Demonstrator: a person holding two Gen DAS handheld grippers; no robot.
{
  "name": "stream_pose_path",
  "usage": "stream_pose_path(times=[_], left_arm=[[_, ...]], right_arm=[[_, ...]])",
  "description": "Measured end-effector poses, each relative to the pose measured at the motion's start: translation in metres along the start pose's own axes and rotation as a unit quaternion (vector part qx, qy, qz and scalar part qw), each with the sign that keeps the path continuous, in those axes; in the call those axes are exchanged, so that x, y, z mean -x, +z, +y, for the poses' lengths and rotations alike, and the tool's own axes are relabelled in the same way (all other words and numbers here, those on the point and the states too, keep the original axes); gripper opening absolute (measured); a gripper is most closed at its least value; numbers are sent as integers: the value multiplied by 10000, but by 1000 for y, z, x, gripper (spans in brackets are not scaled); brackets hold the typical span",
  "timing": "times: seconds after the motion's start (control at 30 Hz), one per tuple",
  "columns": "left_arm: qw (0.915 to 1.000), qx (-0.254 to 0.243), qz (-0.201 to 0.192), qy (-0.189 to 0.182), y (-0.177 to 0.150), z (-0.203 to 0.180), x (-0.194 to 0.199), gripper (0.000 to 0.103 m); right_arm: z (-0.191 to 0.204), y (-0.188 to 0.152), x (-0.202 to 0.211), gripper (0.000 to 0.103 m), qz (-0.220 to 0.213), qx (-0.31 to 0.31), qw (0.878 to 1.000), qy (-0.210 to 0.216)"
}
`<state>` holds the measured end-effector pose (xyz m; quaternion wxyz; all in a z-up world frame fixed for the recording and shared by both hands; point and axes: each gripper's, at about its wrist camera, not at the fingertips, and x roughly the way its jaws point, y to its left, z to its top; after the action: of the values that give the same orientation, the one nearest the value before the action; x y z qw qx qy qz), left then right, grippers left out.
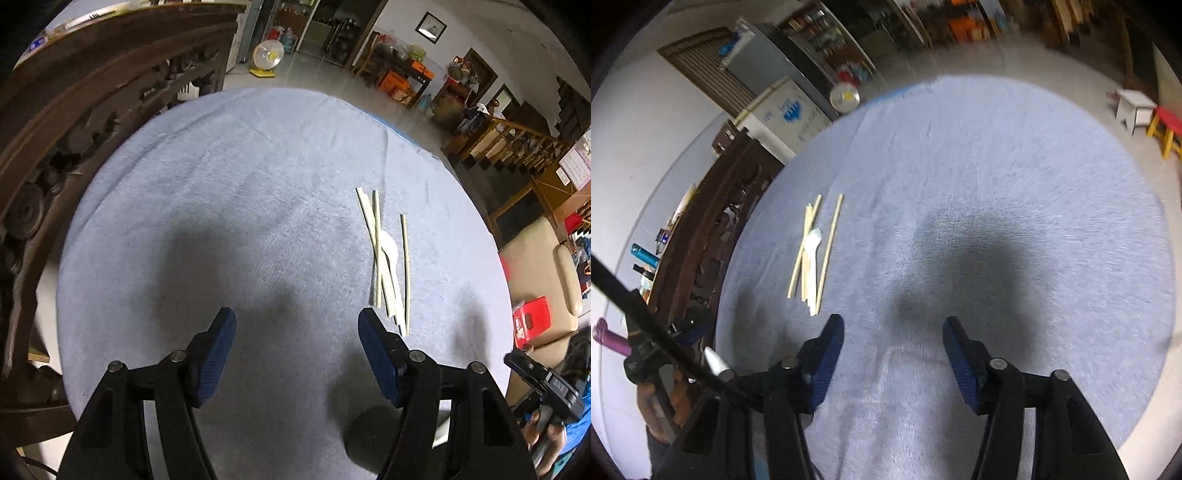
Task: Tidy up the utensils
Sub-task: 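Move the right tool to the chopsticks and grasp one wooden chopstick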
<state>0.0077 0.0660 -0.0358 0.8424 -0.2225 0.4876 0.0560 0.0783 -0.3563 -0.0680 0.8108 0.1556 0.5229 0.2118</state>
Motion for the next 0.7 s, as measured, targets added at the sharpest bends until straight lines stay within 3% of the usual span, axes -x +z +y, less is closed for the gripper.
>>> stream_pose_path(times=[0.17, 0.23, 0.33, 0.7], left_arm=[[9996, 48, 272, 44, 17, 4, -24, 69], [9995, 22, 311, 65, 23, 3, -31, 69], [9992, -39, 385, 80, 33, 0, -42, 69], [9978, -330, 536, 202, 68, -20, -72, 69]], right_arm=[[9, 39, -45, 48, 520, 81, 9986, -73], [16, 57, -67, 38, 709, 100, 9974, -105], [29, 81, -98, 35, 919, 192, 9954, -182], [102, 142, -188, 30, 1263, 669, 9889, -416]])
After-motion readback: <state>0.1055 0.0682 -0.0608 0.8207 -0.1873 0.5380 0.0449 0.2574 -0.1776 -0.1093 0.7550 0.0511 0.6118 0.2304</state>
